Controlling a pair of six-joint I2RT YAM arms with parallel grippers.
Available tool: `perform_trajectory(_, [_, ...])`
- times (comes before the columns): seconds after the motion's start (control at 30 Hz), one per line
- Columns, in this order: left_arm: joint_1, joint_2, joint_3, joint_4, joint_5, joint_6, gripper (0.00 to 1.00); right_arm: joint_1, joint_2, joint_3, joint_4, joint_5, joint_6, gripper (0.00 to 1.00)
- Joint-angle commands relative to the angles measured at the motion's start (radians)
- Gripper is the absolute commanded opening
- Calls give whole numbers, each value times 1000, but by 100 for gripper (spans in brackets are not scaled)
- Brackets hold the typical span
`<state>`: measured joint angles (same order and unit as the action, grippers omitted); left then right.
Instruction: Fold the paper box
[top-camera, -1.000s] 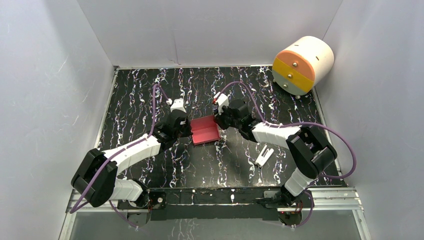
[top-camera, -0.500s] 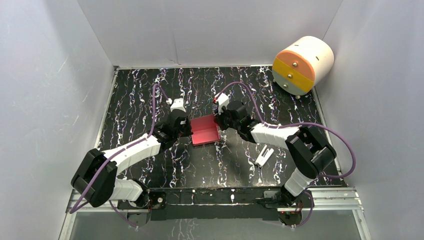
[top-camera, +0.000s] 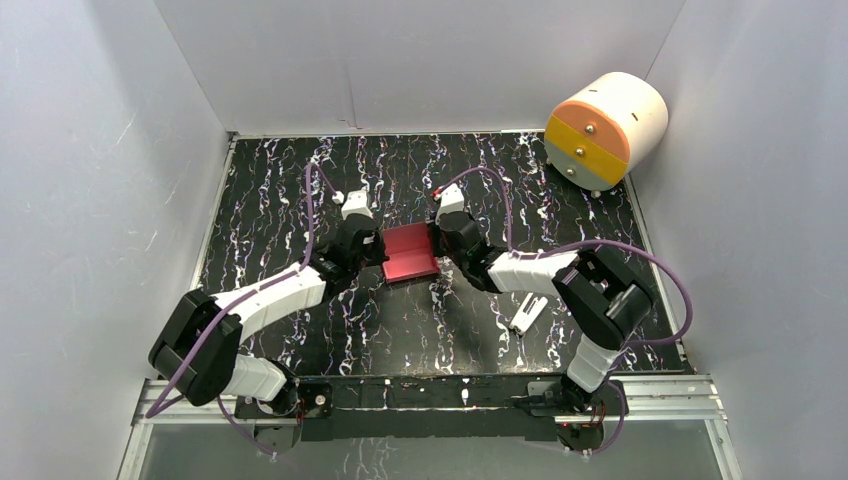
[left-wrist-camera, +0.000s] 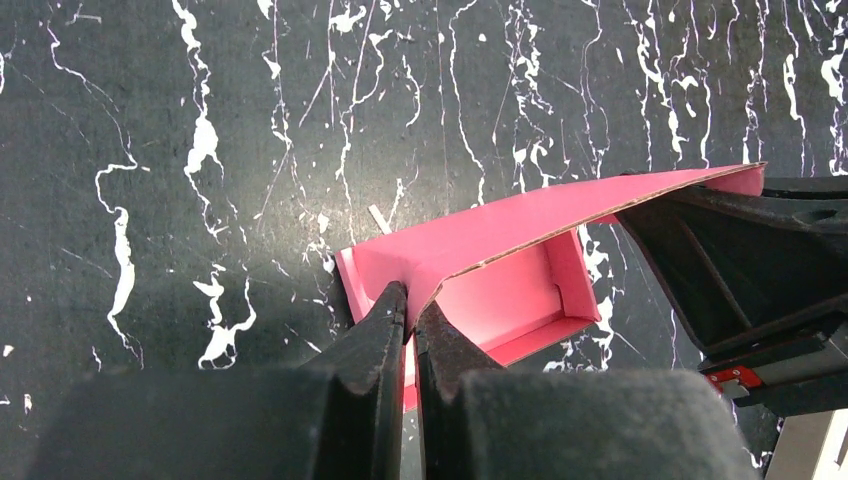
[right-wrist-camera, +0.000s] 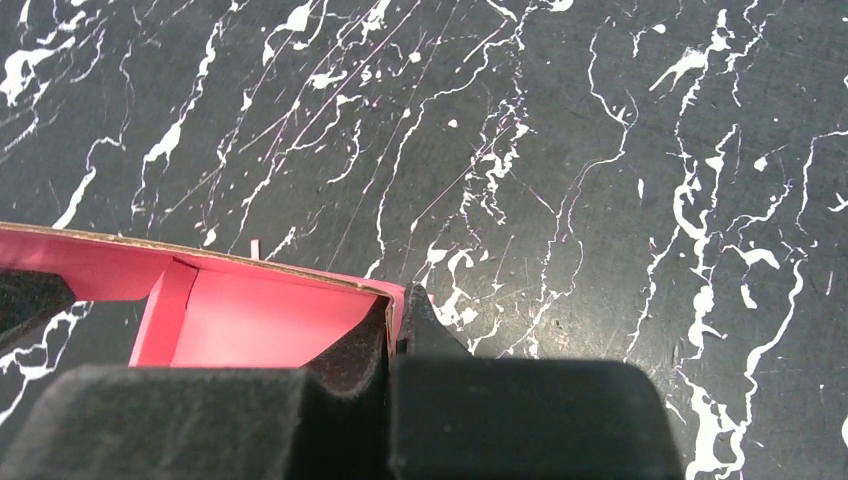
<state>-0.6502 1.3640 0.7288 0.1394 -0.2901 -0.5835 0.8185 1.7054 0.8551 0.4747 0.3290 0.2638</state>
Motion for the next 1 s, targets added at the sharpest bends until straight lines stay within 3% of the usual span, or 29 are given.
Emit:
perform_trajectory(0.0, [-11, -6, 21, 123, 2, 11, 2, 13, 22, 34, 162, 72, 89, 2])
perform_trajectory(0.43, [-11, -2, -139, 216, 34, -62, 3, 78, 40, -127, 330, 95, 161, 6])
perform_trajectory(0.97, [-11, -19, -233, 201, 66, -93, 4, 133, 29, -226, 381, 144, 183, 14])
